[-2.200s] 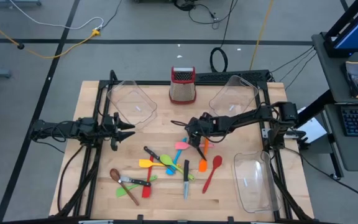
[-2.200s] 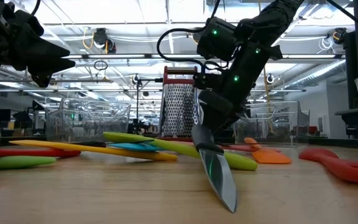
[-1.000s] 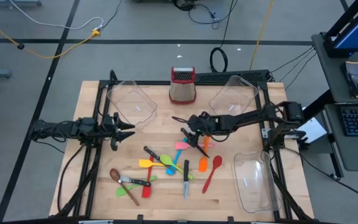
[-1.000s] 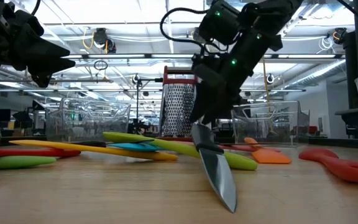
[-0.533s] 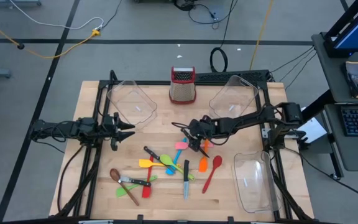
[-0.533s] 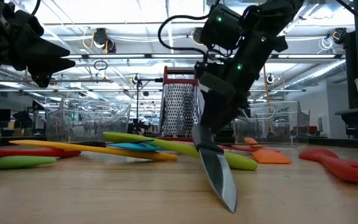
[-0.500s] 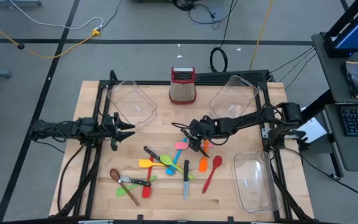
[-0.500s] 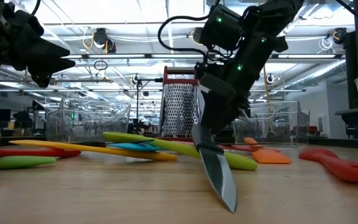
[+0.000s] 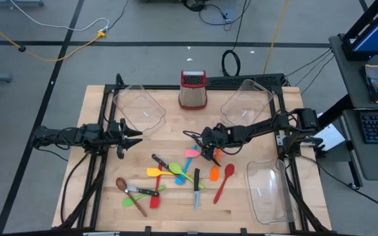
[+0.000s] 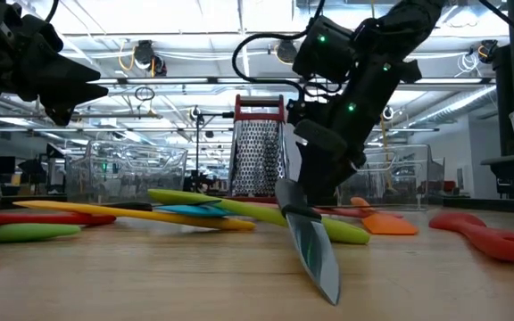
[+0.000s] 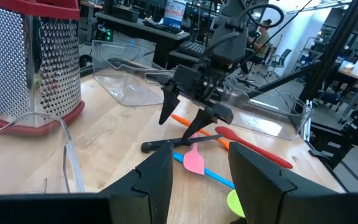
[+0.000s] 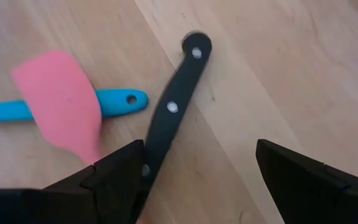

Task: Pick & Place Kitchen Items
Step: Put the right black knife into the top left transparent bin

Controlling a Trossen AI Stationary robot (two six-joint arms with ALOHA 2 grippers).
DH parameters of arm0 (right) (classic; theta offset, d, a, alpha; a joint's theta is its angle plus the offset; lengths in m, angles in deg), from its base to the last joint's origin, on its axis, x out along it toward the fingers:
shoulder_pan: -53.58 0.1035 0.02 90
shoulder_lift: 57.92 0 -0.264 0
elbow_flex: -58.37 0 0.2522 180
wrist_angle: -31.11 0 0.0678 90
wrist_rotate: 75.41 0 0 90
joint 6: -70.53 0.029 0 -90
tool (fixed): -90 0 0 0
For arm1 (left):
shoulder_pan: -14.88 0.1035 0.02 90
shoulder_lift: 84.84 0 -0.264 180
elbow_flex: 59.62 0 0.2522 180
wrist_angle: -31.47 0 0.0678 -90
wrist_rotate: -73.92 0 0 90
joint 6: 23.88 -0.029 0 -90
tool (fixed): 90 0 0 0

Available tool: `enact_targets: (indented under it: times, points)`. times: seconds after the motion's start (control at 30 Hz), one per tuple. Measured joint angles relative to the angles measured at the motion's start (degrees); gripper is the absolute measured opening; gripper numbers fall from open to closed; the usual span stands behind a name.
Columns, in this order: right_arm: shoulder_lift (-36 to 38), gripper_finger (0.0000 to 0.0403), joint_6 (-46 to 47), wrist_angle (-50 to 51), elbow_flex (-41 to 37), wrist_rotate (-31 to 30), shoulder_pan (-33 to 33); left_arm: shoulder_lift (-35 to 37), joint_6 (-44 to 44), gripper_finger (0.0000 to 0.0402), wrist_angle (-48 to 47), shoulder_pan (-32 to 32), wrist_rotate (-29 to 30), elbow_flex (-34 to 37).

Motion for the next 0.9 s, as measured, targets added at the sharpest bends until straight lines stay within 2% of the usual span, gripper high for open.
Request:
enact_targets:
  times: [0.43,0.67,0.9]
  points:
    - [0.0,0.0306,-0.4,-6.0,-0.6,0.2,0.0,0.0,0.0,0.0157,0.0,0.0,0.0,0.0]
    - [0.0,0.0306,-1.7,-5.6,-0.6,1.7,0.0,0.0,-0.3,0.0157,0.0,0.0,0.0,0.0]
    - [-0.1,0.0306,-3.5,-5.6,-0.6,0.1,0.0,0.0,-0.3,0.0157,0.0,0.0,0.0,0.0]
